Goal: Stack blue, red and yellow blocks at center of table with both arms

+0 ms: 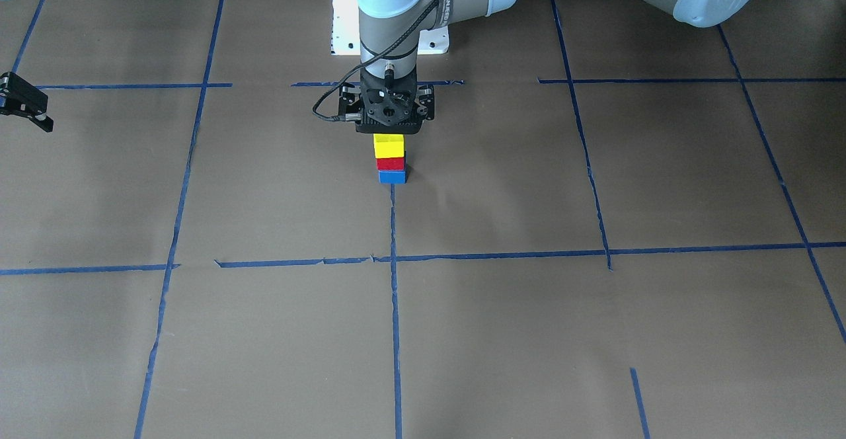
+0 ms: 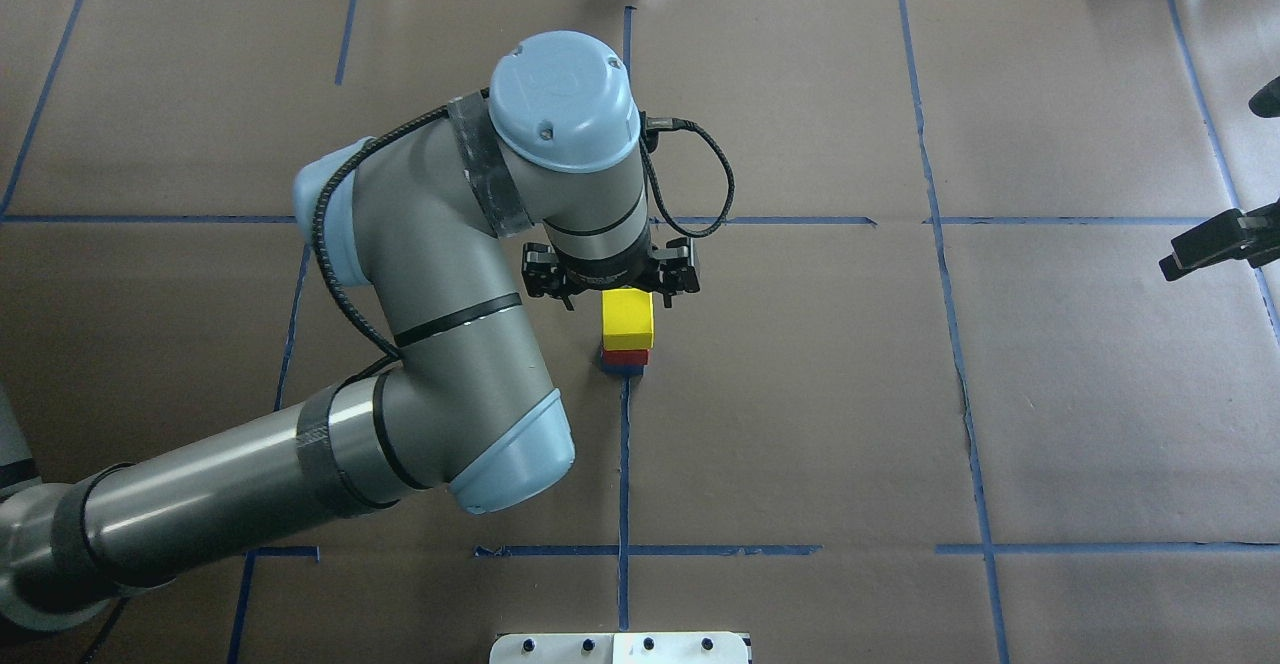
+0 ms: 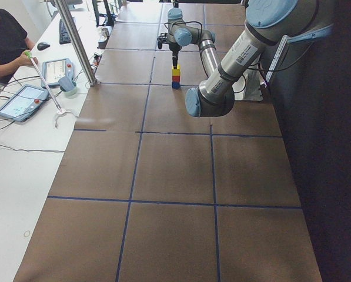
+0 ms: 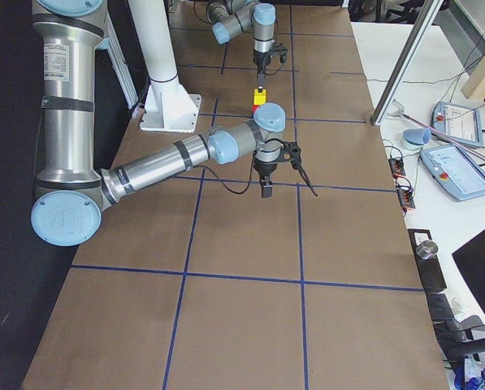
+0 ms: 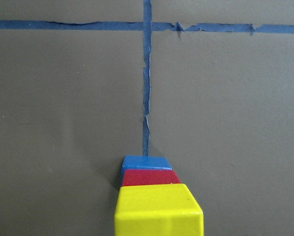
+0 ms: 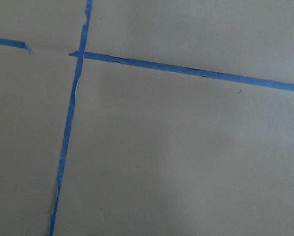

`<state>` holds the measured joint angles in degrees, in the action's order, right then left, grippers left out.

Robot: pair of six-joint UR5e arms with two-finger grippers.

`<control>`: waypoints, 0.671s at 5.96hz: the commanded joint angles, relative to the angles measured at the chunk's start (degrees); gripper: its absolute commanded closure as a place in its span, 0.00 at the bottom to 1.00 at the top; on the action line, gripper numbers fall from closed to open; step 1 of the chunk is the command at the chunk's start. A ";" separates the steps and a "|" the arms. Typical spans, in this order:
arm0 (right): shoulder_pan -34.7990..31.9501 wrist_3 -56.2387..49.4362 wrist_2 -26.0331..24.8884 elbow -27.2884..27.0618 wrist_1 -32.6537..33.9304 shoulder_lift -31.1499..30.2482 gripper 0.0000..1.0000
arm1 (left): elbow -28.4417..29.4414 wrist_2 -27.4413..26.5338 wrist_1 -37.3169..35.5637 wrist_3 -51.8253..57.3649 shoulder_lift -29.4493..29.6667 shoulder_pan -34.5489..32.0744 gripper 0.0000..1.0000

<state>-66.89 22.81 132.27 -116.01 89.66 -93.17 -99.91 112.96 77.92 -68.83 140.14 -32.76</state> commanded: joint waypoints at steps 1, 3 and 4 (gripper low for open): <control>-0.09 -3.28 0.00 0.60 -0.01 0.00 0.00 | -15.67 2.24 -1.63 5.41 -12.53 -4.48 0.00; -4.28 -9.07 0.44 1.22 0.51 0.00 0.00 | -26.52 8.74 -1.45 26.36 -32.11 -15.43 0.00; -6.48 -9.88 2.70 2.18 0.60 0.00 0.00 | -27.61 11.20 -1.19 39.95 -40.57 -22.63 0.00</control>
<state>-71.05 14.46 133.30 -114.59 90.09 -93.14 -125.25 121.44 76.52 -41.71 108.59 -48.56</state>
